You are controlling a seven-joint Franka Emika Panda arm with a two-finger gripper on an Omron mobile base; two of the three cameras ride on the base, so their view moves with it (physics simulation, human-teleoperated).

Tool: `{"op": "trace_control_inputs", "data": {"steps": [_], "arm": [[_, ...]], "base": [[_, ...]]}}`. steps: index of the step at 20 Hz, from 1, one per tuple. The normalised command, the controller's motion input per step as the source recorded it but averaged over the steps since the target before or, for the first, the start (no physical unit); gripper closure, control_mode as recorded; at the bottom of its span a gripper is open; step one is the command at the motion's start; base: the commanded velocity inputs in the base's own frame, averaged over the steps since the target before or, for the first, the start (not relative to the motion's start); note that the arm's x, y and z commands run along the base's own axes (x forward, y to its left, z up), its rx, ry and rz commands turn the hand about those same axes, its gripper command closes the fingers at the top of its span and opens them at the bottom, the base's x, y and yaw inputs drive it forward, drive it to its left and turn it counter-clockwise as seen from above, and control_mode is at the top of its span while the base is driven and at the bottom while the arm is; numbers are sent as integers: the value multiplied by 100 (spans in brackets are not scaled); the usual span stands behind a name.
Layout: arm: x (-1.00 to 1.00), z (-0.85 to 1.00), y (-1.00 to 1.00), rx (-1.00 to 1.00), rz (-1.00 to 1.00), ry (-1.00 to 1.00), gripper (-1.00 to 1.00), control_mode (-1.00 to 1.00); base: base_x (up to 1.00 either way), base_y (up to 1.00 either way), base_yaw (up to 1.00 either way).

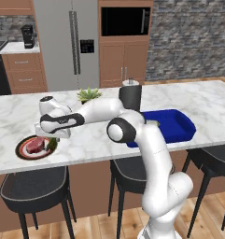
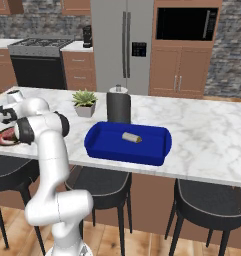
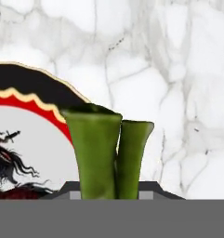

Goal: Create a steak meal by picking up the steak and asparagus from the tray and placing them on the plate. Leave the burrito on the tray.

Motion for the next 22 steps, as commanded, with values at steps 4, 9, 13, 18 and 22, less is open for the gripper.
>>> {"op": "trace_control_inputs", "data": {"steps": [4,9,13,18,22], "arm": [[28,-18,18,0,0,0,100,-100],[19,-10,28,-1,0,0,100,-100],[0,-7,33,-4,0,-3,-100,-100],[0,0,2,0,0,-5,-100,-100],[-17,0,-9,0,0,-7,-100,-100]], "base": [[0,0,0],[0,0,0],[0,0,0],[0,0,0],[0,0,0]]}}
